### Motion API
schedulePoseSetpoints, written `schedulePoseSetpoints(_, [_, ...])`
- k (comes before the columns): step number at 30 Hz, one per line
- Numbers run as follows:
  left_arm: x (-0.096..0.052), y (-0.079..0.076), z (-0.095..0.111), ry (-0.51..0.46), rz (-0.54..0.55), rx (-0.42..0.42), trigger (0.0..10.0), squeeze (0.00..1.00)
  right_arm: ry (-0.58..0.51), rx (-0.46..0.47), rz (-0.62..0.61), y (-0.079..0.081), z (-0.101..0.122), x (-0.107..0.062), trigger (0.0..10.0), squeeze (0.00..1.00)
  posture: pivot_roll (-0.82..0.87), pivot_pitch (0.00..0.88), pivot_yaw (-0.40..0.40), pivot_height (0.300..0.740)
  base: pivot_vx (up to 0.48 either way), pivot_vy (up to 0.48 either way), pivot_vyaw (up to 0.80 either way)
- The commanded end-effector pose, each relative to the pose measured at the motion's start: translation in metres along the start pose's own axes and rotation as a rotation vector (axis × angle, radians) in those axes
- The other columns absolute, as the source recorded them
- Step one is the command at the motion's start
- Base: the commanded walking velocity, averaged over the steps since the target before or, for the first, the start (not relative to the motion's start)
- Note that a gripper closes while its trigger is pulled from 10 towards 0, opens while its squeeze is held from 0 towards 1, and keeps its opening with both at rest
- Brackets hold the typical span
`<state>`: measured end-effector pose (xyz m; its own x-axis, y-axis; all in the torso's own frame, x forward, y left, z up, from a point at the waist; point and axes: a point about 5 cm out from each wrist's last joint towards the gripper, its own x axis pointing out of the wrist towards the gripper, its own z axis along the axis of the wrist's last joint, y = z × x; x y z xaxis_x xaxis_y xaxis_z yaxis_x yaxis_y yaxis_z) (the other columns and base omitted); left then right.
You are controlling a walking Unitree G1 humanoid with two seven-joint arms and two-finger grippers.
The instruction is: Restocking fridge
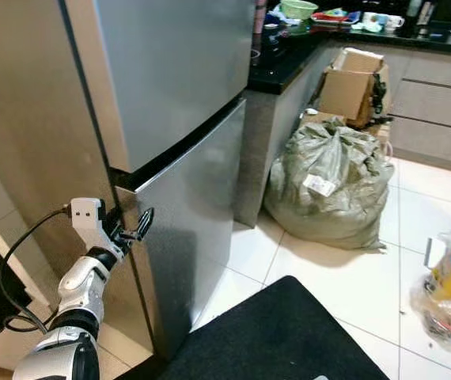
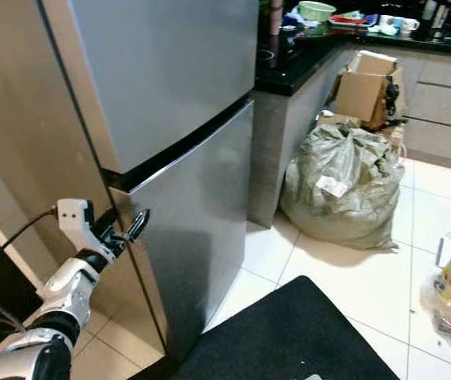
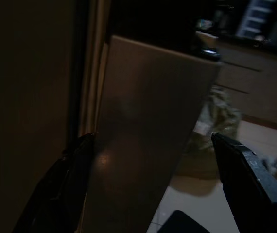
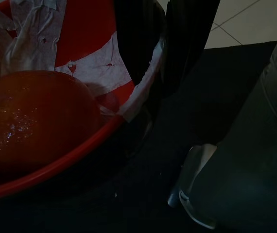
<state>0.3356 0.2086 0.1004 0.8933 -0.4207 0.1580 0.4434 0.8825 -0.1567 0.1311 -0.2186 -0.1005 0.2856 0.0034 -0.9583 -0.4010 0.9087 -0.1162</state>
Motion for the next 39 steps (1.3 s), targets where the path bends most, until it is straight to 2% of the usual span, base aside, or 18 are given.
schedulePoseSetpoints(1, [0.009, -0.019, -0.004, 0.031, -0.157, 0.01, 10.0, 0.0, -0.004, -0.003, 0.0, 0.0, 0.0, 0.0, 10.0, 0.0, -0.04, 0.0, -0.007, 0.74, 0.0, 0.0, 0.0])
schedulePoseSetpoints(10, [0.01, -0.025, -0.006, 0.036, -0.217, 0.005, 10.0, 0.0, -0.003, -0.001, 0.0, 0.0, 0.0, 0.0, 10.0, 0.0, -0.04, 0.0, -0.006, 0.74, 0.0, 0.0, 0.0])
schedulePoseSetpoints(16, [0.013, -0.034, -0.008, 0.031, -0.258, 0.001, 10.0, 0.0, -0.004, -0.003, -0.001, 0.0, 0.001, 0.0, 10.0, 0.0, -0.04, 0.0, -0.007, 0.74, 0.0, 0.0, 0.0])
schedulePoseSetpoints(25, [0.02, -0.056, -0.018, 0.035, -0.313, -0.021, 10.0, 0.0, -0.005, -0.002, 0.0, 0.0, 0.001, 0.0, 10.0, 0.0, -0.05, 0.0, -0.006, 0.74, 0.0, 0.0, 0.0])
schedulePoseSetpoints(39, [0.026, -0.072, -0.021, 0.029, -0.369, -0.033, 10.0, 0.0, -0.005, 0.002, 0.0, 0.0, 0.0, 0.0, 10.0, 0.0, -0.05, 0.0, -0.004, 0.74, 0.0, 0.0, 0.0])
